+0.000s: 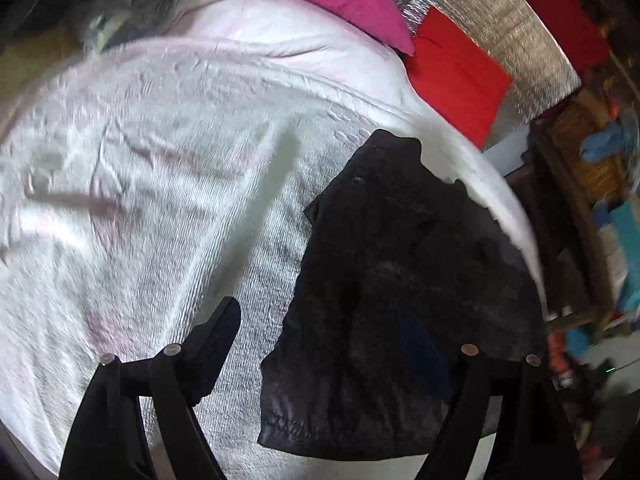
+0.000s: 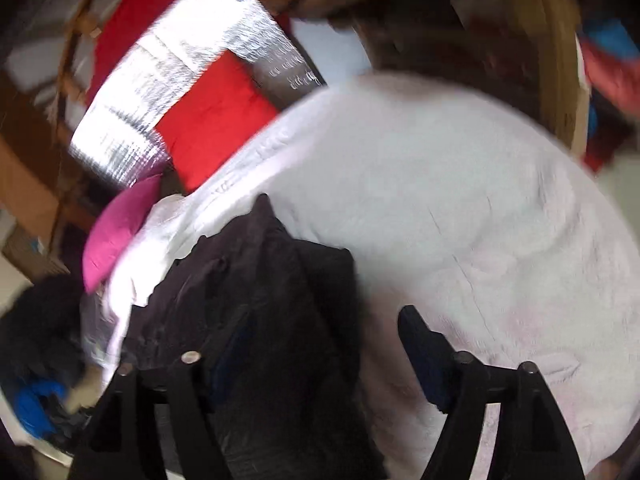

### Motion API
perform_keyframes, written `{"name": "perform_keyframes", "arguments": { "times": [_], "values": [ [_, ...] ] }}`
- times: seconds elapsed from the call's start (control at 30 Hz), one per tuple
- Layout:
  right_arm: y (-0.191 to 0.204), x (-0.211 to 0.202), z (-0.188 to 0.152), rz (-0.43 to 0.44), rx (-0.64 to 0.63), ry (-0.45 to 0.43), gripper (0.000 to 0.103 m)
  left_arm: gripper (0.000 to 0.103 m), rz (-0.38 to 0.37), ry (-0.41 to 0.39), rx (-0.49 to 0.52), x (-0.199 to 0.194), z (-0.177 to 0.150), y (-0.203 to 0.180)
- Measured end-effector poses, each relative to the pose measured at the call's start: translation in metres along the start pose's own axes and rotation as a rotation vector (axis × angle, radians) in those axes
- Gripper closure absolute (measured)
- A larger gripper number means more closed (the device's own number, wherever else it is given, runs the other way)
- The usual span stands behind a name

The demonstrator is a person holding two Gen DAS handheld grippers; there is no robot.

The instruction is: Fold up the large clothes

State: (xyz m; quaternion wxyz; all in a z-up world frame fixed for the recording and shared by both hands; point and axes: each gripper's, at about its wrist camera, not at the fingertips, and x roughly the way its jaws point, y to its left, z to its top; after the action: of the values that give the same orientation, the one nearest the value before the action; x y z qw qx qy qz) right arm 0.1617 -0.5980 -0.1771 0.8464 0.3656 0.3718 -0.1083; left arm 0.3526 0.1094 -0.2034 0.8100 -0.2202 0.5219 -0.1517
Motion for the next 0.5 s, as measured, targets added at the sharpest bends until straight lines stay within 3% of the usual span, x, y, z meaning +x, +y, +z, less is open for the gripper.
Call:
{"name": "perform_keyframes", "arguments": {
  "times": [0.1,0.17,0.27,0.37,0.5],
  "values": [
    [-0.03,0.032,0.001,0.105,0.152,0.161,0.026,0.021,-0.036,0.039,-0.048,0.009,0.001,0.015],
    [-0.033,0.051,0.0,0.112,0.166,0.217,0.026,0.021,-0.104,0.111,-0.057,0.025,-0.001,0.015],
    [-0.024,0.07,-0.003,0.139,0.141,0.228,0.026,0.021,-0.123,0.138,0.0,0.036,-0.008,-0.002],
    [-0.012,0.085,-0.002,0.188,0.125,0.219,0.026,0.022,-0.081,0.11,0.084,0.036,-0.018,-0.024],
    [0.021,0.097,-0.001,0.164,0.036,0.199,0.032,0.048,-0.053,0.071,0.149,0.03,-0.022,-0.036]
  ]
}}
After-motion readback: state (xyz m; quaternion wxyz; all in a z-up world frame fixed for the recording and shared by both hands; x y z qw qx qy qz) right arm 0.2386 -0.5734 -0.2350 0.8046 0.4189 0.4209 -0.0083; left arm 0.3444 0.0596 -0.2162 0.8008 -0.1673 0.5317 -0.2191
